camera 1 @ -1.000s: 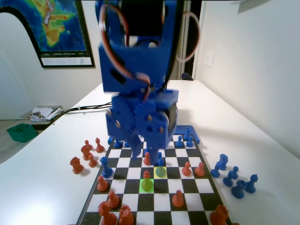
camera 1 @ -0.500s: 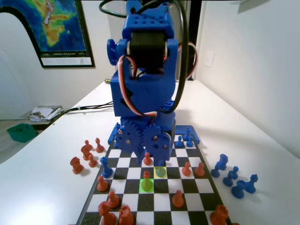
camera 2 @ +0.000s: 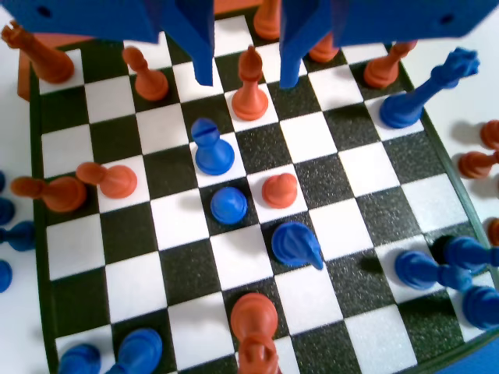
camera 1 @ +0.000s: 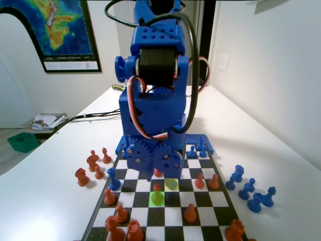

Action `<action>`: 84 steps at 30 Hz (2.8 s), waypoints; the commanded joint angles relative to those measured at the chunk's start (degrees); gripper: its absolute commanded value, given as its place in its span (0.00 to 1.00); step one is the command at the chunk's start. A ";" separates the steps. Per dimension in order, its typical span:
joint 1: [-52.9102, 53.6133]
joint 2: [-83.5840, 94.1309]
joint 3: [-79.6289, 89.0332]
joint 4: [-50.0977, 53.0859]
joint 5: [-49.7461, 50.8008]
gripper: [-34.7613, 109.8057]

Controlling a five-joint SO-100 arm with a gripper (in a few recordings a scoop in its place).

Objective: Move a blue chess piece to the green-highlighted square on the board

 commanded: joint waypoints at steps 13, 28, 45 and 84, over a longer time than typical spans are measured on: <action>0.70 -2.20 -6.33 0.79 -2.02 0.34; 1.58 -5.45 -7.73 0.00 -3.87 0.33; 1.93 -6.06 -8.17 -1.14 -4.75 0.29; 12.13 8.35 -19.95 19.34 -5.10 0.25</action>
